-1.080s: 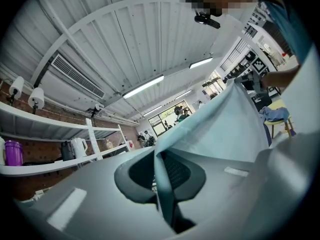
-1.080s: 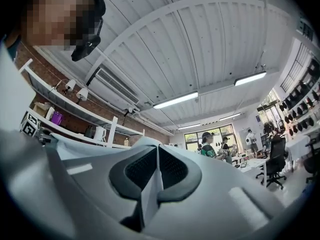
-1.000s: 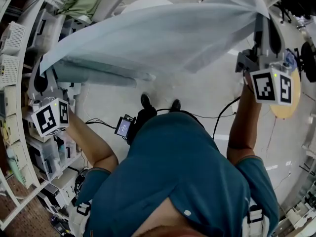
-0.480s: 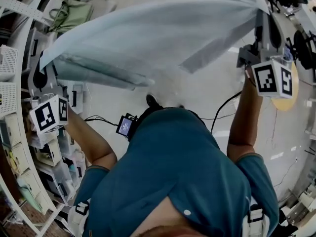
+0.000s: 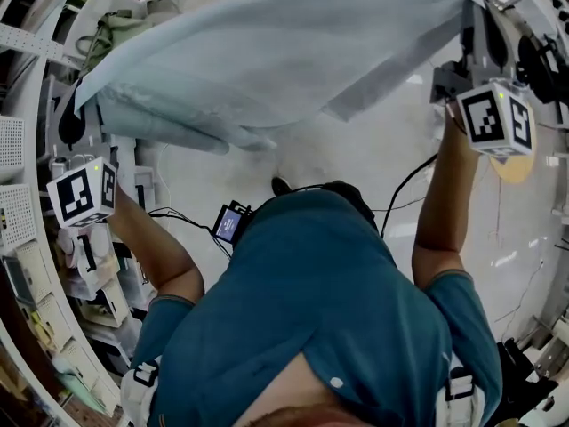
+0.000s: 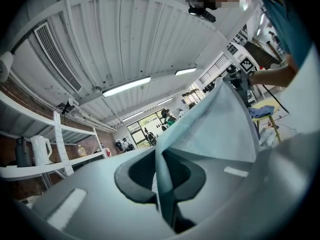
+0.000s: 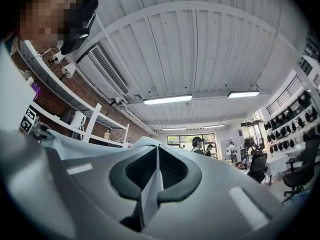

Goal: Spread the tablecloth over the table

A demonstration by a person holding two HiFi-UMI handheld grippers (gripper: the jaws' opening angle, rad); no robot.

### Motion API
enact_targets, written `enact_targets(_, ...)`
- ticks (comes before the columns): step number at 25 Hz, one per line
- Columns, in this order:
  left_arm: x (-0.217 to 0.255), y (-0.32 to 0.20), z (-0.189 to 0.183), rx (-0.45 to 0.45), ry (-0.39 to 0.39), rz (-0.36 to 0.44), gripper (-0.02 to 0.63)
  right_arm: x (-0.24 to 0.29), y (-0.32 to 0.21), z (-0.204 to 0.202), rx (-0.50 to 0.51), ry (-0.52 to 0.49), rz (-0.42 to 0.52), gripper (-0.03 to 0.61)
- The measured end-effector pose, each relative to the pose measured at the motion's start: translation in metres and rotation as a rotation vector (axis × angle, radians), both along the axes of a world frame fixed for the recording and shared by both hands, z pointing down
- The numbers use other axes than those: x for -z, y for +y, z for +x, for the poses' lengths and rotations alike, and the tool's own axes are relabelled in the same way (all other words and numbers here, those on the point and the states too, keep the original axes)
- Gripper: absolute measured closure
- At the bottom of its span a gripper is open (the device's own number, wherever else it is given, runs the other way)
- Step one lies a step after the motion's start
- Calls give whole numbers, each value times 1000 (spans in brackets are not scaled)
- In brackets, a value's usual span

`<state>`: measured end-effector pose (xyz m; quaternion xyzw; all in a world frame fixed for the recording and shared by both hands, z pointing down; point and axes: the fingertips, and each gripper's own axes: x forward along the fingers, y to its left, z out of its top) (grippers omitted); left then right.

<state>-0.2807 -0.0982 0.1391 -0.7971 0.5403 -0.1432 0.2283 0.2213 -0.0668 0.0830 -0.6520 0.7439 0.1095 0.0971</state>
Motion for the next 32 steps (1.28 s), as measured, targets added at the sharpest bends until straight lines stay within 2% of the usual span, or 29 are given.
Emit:
enact_targets(7, -9, -33, -8, -12, -8, -37, 614, -1, -32, -9, -1, 15, -24, 565)
enact_targets(14, -19, -69, 0, 11, -70, -75, 614, -9, -77, -1, 36, 12, -36, 563)
enact_targets(24, -41, -138, 1, 121, -115, -174, 614, -36, -176, 5, 147, -26, -79, 563)
enact_targets(32, -58, -179, 1, 216, -102, -224, 614, -60, -251, 4, 245, -49, -116, 563)
